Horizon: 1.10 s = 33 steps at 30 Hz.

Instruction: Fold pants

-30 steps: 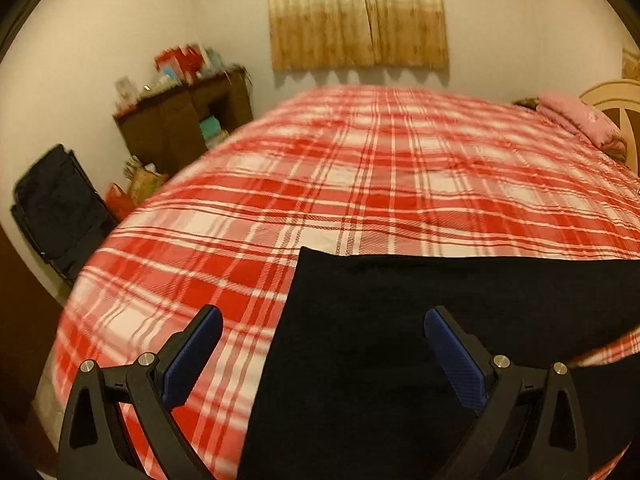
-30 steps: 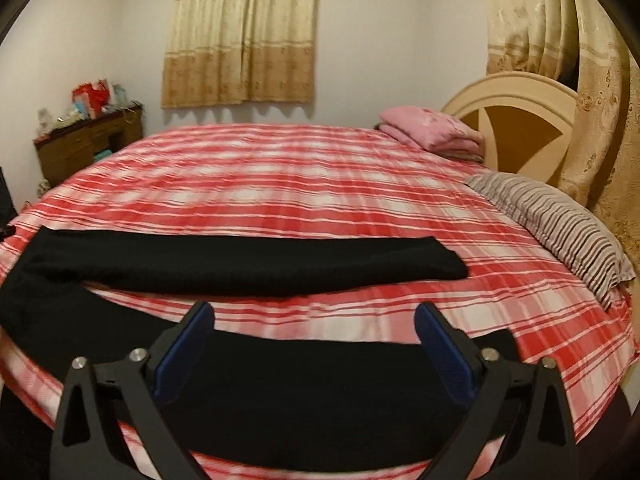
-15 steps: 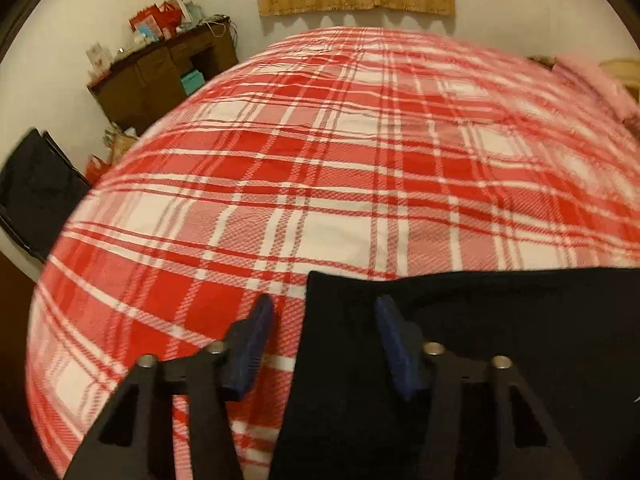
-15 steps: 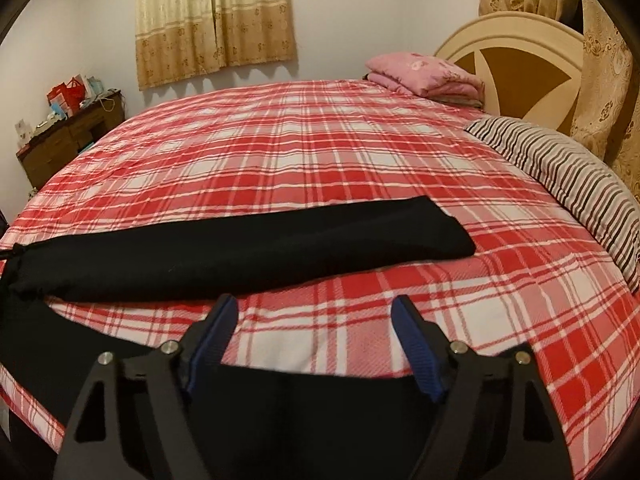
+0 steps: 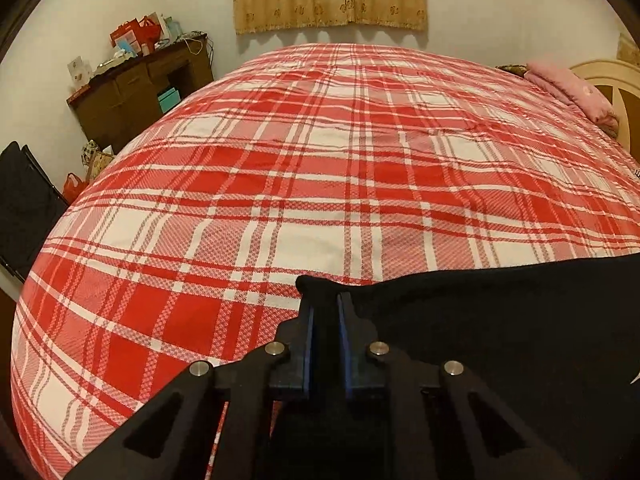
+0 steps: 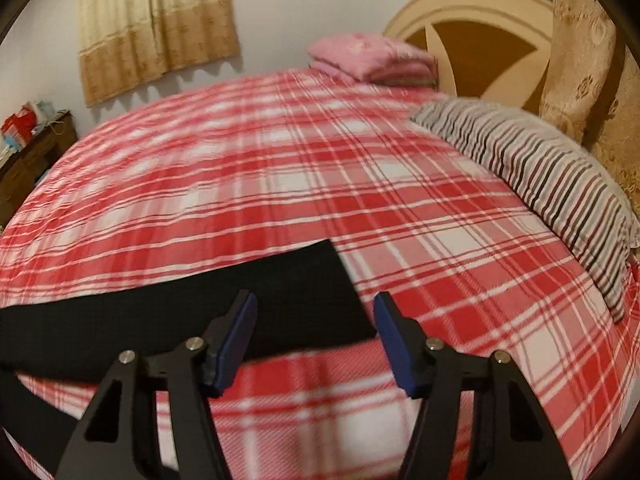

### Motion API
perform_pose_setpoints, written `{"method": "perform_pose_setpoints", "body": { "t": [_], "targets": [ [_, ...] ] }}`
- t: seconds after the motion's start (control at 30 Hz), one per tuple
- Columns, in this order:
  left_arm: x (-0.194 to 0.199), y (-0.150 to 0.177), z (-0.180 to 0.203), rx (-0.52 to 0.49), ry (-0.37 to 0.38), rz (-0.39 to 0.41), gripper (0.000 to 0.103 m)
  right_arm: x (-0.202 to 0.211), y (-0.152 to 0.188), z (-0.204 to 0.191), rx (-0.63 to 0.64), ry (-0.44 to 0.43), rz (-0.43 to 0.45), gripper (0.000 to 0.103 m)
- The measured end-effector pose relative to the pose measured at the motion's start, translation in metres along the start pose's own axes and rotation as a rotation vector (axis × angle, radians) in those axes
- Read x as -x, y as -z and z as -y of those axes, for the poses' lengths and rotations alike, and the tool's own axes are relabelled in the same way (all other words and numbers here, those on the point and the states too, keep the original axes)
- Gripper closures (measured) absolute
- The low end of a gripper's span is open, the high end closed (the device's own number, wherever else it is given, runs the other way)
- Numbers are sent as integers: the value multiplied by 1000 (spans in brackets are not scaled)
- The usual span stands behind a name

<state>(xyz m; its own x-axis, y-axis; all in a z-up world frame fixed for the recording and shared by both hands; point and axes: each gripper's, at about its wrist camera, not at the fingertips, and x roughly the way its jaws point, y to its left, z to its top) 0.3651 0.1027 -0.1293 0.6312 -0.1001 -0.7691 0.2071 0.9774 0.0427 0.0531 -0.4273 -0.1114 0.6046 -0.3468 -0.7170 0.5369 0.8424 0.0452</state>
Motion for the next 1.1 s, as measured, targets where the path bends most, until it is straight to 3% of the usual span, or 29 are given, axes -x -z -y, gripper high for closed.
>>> {"method": "perform_pose_setpoints", "body": {
  "t": [0.13,0.3,0.5,0.57,0.6,0.67,0.8,0.93,1.1],
  "targets": [
    [-3,-1,-1,10,7,-8,92,-33,-19,13,-44,-28,-50,39],
    [-5,-5,-4,13,24,-32,92,-77,-35,10,-11,-16,-115,39],
    [-8,-6,0,-13,-2,-52,92,-123,-42,11,-29,-35,-205,39],
    [-8,-6,5,-53,-25,-42,92,-135,-39,10,-28,-69,-256,59],
    [-8,-6,8,-72,-36,-39,92,-135,-36,8,-16,-72,-259,62],
    [-7,-5,12,-113,-61,-34,92,-131,-35,6,6,-86,-243,88],
    [7,-9,8,-74,-48,13,94,-114,-33,4,14,-107,-186,92],
    [32,-10,3,-40,-19,93,94,-69,-34,-6,47,-165,-47,93],
    [67,-2,-13,41,77,188,94,-2,-27,-11,89,-233,122,93]
  ]
}}
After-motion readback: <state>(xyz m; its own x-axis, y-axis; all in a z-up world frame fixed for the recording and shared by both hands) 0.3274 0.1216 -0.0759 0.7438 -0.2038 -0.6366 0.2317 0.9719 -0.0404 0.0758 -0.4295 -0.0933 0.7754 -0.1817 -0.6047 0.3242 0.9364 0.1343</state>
